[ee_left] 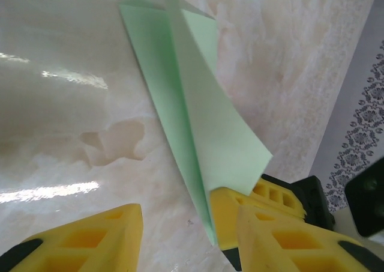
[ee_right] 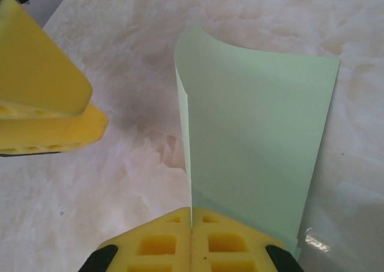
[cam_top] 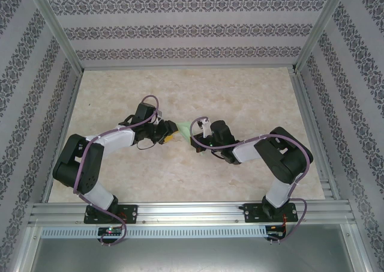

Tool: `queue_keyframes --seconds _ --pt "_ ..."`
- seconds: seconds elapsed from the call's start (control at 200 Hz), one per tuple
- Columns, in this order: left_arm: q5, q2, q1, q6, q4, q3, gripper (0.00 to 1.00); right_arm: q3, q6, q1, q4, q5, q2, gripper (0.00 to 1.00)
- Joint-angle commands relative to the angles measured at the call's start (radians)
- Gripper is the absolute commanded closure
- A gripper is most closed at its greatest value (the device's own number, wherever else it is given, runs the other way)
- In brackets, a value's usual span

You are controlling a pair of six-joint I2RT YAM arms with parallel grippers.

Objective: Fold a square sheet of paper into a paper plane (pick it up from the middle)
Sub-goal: Fold the wing for the fifth time at the center of the table.

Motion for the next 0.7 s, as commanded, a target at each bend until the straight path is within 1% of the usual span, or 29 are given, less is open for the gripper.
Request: queue_keyframes --seconds 0.0,0.145,0.24,0.699 --pt "0.021 0.012 -0.017 0.021 0.103 -0.019 0.55 0.019 0.104 -0.007 0.042 -0.065 0.025 1.00" --pt "0.034 0.041 -0.025 0.010 0.162 -0.026 0.58 -0.007 0.215 -0.023 0.121 -0.099 0.036 1.00" --pt "0.039 0.057 -0.033 0.011 0.184 -0.023 0.59 -0.010 0.283 -0.034 0.123 -0.129 0.042 1.00" --pt "0.046 0.123 -0.071 0.019 0.285 -0.005 0.71 -0.046 0.468 -0.060 0.208 -0.154 0.077 1.00"
